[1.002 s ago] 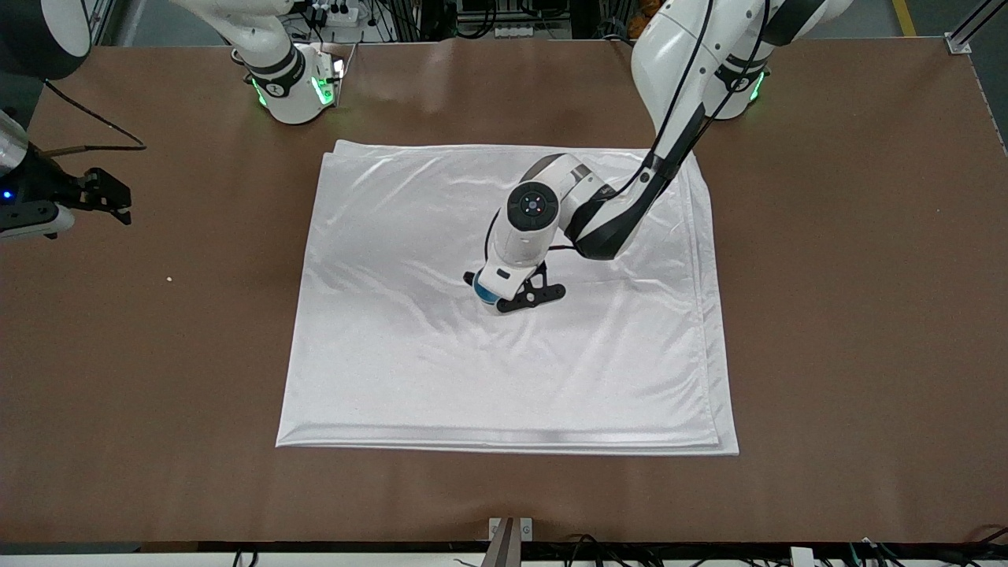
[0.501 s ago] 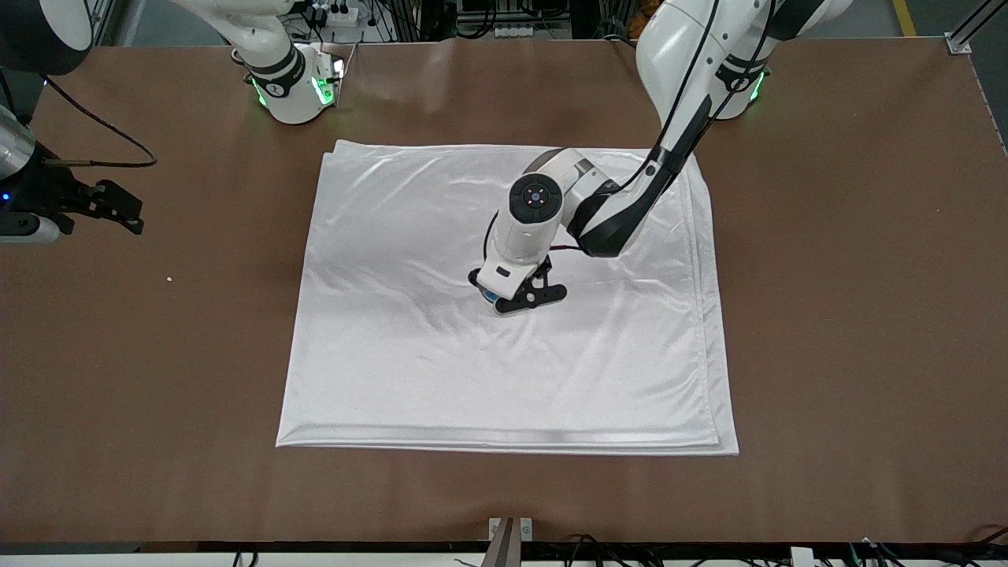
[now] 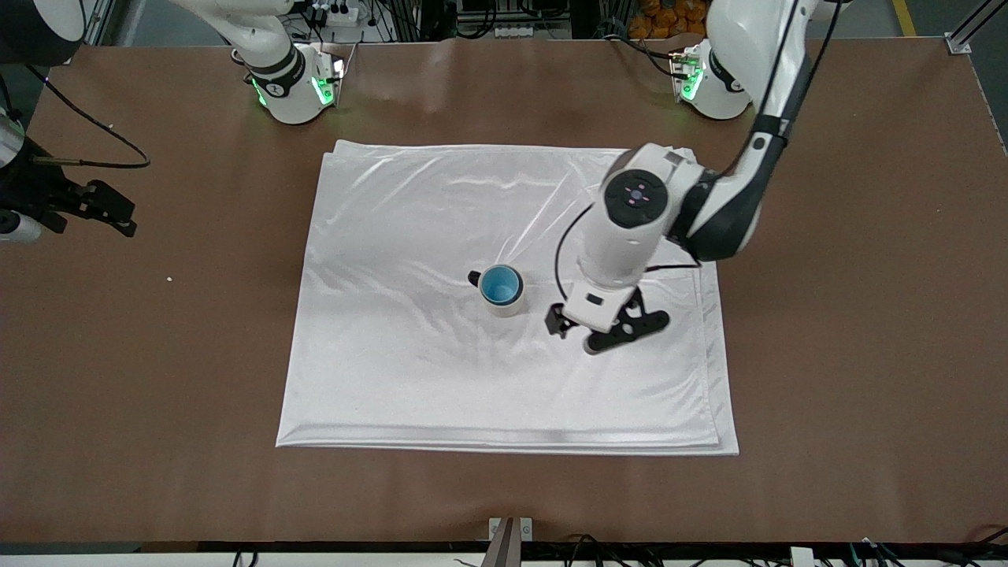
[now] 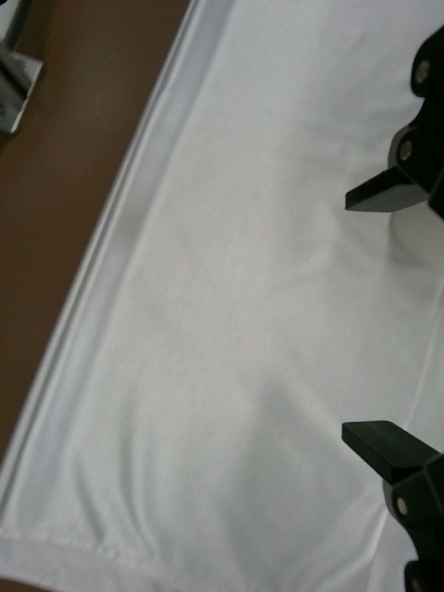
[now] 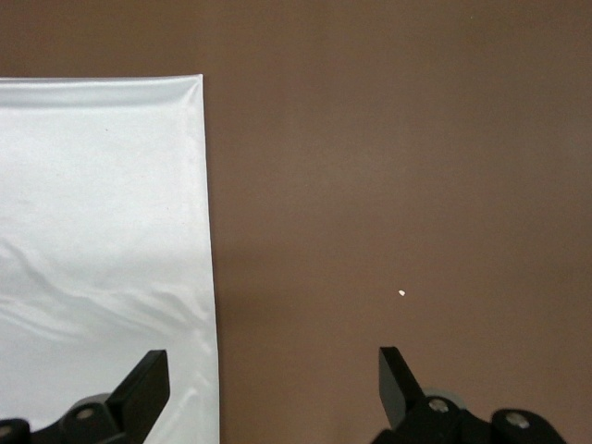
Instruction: Place blue cup into white mug on cloth
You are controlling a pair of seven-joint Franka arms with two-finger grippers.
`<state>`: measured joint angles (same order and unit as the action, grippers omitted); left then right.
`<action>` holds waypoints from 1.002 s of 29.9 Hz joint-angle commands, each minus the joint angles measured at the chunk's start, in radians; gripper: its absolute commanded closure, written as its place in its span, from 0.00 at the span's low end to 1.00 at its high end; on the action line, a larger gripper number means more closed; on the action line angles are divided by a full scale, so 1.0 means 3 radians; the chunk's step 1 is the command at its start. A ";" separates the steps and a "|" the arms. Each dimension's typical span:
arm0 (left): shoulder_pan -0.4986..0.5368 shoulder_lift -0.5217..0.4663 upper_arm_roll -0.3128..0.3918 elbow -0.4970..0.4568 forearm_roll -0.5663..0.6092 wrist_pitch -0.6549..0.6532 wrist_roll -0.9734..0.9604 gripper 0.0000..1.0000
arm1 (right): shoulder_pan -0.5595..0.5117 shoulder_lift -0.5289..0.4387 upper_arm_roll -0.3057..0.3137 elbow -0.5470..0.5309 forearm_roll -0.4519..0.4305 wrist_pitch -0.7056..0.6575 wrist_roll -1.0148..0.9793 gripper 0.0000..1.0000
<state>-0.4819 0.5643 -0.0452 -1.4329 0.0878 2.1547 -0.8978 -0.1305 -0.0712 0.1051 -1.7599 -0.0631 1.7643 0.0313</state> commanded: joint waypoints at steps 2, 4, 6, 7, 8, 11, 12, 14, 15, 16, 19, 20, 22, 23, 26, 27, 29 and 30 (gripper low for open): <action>0.0491 -0.0127 -0.0049 -0.0061 0.0029 -0.0111 0.0533 0.00 | 0.0036 0.0058 -0.0043 0.0083 0.0036 -0.0001 0.0059 0.00; 0.0619 -0.0127 -0.0054 -0.0061 0.0024 -0.0121 0.0701 0.00 | 0.0087 0.0058 -0.0079 0.0083 0.0031 0.0004 0.0059 0.00; 0.0726 -0.0127 -0.0059 -0.0061 0.0024 -0.0121 0.0845 0.00 | 0.0148 0.0058 -0.0156 0.0083 0.0031 0.0015 0.0059 0.00; 0.0762 -0.0127 -0.0059 -0.0061 0.0019 -0.0121 0.0901 0.00 | 0.0184 0.0063 -0.0197 0.0083 0.0031 0.0025 0.0059 0.00; 0.0798 -0.0127 -0.0064 -0.0066 0.0019 -0.0126 0.0952 0.00 | 0.0220 0.0063 -0.0243 0.0083 0.0031 0.0030 0.0059 0.00; 0.0880 -0.0137 -0.0059 -0.0071 -0.0057 -0.0141 0.1100 0.00 | 0.0292 0.0084 -0.0325 0.0083 0.0031 0.0040 0.0059 0.00; 0.0901 -0.0147 -0.0059 -0.0076 -0.0083 -0.0172 0.1167 0.00 | 0.0297 0.0089 -0.0325 0.0088 0.0031 0.0040 0.0059 0.00; 0.0947 -0.0178 -0.0059 -0.0081 -0.0109 -0.0274 0.1320 0.00 | 0.0297 0.0094 -0.0325 0.0104 0.0031 0.0040 0.0059 0.00; 0.0977 -0.0188 -0.0059 -0.0081 -0.0109 -0.0335 0.1407 0.00 | 0.0297 0.0099 -0.0325 0.0114 0.0031 0.0040 0.0059 0.00; 0.1013 -0.0214 -0.0059 -0.0081 -0.0109 -0.0396 0.1509 0.00 | 0.0297 0.0104 -0.0325 0.0119 0.0031 0.0035 0.0059 0.00; 0.1131 -0.0280 -0.0059 -0.0086 -0.0144 -0.0525 0.1877 0.00 | 0.0297 0.0135 -0.0335 0.0134 0.0031 0.0035 0.0059 0.00; 0.1161 -0.0301 -0.0059 -0.0091 -0.0190 -0.0560 0.1979 0.00 | 0.0297 0.0140 -0.0340 0.0145 0.0031 0.0035 0.0059 0.00; 0.1238 -0.0362 -0.0059 -0.0102 -0.0287 -0.0683 0.2093 0.00 | 0.0302 0.0145 -0.0371 0.0150 0.0036 0.0035 0.0059 0.00; 0.1259 -0.0388 -0.0059 -0.0107 -0.0323 -0.0754 0.2118 0.00 | 0.0302 0.0145 -0.0371 0.0150 0.0036 0.0035 0.0059 0.00; 0.1350 -0.0469 -0.0054 -0.0122 -0.0405 -0.0903 0.2129 0.00 | 0.0287 0.0161 -0.0371 0.0155 0.0036 0.0035 0.0054 0.00; 0.1386 -0.0510 -0.0059 -0.0147 -0.0431 -0.0944 0.2129 0.00 | 0.0277 0.0166 -0.0371 0.0150 0.0036 0.0040 0.0049 0.00; 0.1402 -0.0577 -0.0054 -0.0178 -0.0441 -0.1026 0.2134 0.00 | 0.0266 0.0166 -0.0371 0.0150 0.0036 0.0040 0.0049 0.00; 0.1402 -0.0602 -0.0054 -0.0194 -0.0441 -0.1077 0.2139 0.00 | 0.0261 0.0171 -0.0371 0.0150 0.0036 0.0040 0.0049 0.00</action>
<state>-0.0850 0.4571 -0.0514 -1.4359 -0.0109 1.8887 -0.2826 -0.0544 -0.0398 0.0029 -1.7441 -0.0627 1.7847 0.0324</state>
